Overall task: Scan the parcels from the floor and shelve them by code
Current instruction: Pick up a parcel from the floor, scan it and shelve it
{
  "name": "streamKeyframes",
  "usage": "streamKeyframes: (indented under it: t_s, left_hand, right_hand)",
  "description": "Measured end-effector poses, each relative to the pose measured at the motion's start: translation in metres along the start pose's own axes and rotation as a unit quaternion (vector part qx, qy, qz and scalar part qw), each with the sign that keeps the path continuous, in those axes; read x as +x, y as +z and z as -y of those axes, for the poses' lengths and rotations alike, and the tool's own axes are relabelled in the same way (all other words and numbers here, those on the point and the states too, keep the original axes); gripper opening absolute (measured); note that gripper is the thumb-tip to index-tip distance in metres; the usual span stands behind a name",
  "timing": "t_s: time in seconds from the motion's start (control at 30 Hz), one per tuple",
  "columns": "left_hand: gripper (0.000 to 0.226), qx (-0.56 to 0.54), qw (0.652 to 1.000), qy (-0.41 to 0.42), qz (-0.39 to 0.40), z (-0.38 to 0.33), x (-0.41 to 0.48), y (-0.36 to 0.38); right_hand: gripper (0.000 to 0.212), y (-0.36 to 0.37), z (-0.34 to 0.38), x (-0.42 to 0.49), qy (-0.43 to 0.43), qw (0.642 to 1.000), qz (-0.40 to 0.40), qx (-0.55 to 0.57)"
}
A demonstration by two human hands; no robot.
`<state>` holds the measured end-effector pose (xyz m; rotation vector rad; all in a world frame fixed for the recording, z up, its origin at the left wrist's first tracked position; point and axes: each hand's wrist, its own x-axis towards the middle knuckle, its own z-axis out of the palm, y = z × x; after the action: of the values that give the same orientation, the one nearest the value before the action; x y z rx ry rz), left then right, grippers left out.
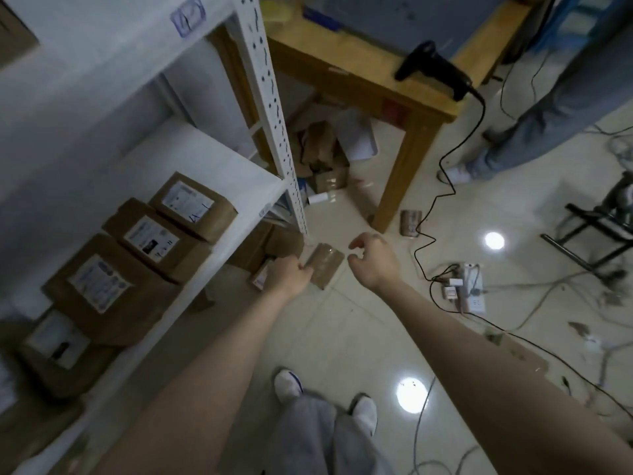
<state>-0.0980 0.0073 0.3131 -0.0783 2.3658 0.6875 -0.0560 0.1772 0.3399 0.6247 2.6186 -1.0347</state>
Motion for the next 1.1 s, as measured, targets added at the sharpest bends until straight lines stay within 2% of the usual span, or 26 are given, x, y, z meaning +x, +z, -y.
streamKeyframes:
  t_s: [0.2, 0.47, 0.67, 0.93, 1.1]
  left_hand:
    - [0.045, 0.057, 0.998, -0.022, 0.0, 0.022, 0.096, 0.074]
    - [0.086, 0.082, 0.995, -0.047, -0.009, 0.078, 0.232, 0.19]
    - [0.099, 0.14, 0.989, -0.041, -0.034, 0.128, 0.332, 0.25]
    - [0.139, 0.171, 0.983, -0.041, -0.056, 0.19, 0.452, 0.331]
    - [0.136, 0.197, 0.978, -0.045, -0.047, 0.207, 0.489, 0.367]
  right_hand:
    - [0.03, 0.079, -0.08, 0.061, 0.068, 0.998, 0.016, -0.003]
    - [0.038, 0.197, -0.187, 0.152, 0.17, 0.984, 0.053, 0.013]
    - [0.041, 0.288, -0.258, 0.221, 0.174, 0.983, 0.047, 0.031]
    - [0.043, 0.385, -0.334, 0.291, 0.165, 0.982, 0.025, 0.085]
    - [0.043, 0.406, -0.361, 0.315, 0.155, 0.983, 0.006, 0.094]
